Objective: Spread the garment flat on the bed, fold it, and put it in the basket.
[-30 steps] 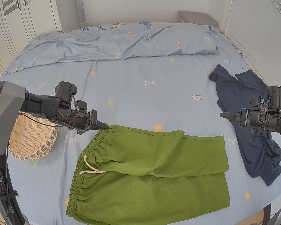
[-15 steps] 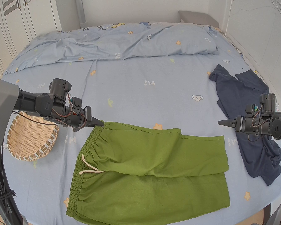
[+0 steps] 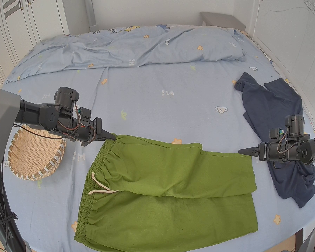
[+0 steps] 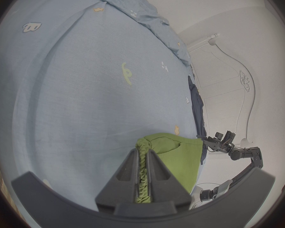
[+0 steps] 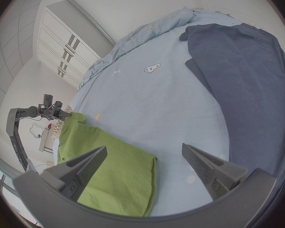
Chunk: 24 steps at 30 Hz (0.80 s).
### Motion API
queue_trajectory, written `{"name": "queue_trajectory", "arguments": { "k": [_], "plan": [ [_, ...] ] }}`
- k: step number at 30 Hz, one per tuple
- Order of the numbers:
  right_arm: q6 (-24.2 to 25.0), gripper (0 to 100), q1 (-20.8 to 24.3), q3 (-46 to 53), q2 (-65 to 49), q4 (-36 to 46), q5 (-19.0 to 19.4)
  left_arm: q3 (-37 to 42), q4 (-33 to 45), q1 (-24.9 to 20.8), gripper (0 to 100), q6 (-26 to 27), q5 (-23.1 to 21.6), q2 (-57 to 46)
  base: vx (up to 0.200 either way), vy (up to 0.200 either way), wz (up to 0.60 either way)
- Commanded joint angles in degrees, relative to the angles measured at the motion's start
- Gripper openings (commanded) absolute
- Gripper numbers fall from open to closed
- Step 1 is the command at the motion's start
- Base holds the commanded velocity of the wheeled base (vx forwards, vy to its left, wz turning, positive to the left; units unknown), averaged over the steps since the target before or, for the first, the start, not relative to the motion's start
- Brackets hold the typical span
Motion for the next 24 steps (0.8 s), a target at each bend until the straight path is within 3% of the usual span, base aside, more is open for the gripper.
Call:
{"name": "queue_trajectory", "arguments": {
  "k": [1,7,8,24],
  "plan": [
    [0.0,100,0.9,1.0,0.1,-0.9,0.0,0.0,0.0,0.0,0,0.0,0.0,0.2,0.000,0.000,0.00],
    [0.0,100,1.2,1.4,0.7,-2.1,0.1,0.0,0.0,0.1,0,-0.1,0.0,0.1,0.000,0.000,0.00],
    [0.0,0,1.2,1.3,0.7,-2.1,0.1,0.0,0.0,0.1,0,-0.1,0.0,0.1,0.000,0.000,0.00],
    [0.3,0,1.3,1.0,1.2,-2.3,0.2,0.0,0.2,0.0,0,-0.2,0.0,-0.4,0.000,0.000,0.00]
  ]
}}
